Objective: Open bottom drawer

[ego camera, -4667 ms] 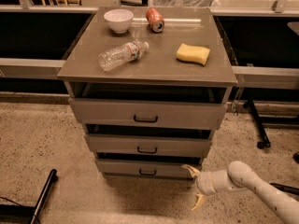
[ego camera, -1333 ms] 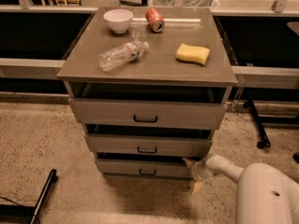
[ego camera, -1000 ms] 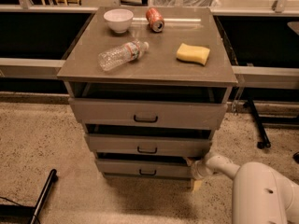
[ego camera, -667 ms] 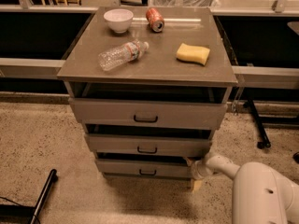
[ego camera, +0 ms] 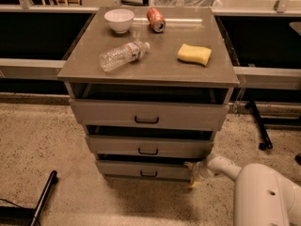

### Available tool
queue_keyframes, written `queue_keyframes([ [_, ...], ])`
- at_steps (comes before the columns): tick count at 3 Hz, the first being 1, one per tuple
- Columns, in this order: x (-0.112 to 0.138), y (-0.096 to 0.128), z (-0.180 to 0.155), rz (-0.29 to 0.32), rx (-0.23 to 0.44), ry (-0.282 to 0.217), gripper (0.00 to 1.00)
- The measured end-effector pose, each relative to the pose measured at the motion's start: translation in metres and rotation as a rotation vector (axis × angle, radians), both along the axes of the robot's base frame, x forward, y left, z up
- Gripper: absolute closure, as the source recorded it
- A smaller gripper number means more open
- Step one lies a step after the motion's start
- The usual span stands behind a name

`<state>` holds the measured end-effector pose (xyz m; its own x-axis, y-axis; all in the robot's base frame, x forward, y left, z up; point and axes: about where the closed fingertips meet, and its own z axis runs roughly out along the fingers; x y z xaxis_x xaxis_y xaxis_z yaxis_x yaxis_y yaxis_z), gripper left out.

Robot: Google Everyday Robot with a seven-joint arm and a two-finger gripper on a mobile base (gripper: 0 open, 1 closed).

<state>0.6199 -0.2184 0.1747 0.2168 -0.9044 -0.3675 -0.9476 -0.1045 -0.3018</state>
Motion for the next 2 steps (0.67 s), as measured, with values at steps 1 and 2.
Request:
queue_keyframes([
  [1,-0.0001,0.0001,-0.0001,0.000,0.000,0.000,0.39],
  [2,-0.0001,0.0001,-0.0001,0.000,0.000,0.000,0.39],
])
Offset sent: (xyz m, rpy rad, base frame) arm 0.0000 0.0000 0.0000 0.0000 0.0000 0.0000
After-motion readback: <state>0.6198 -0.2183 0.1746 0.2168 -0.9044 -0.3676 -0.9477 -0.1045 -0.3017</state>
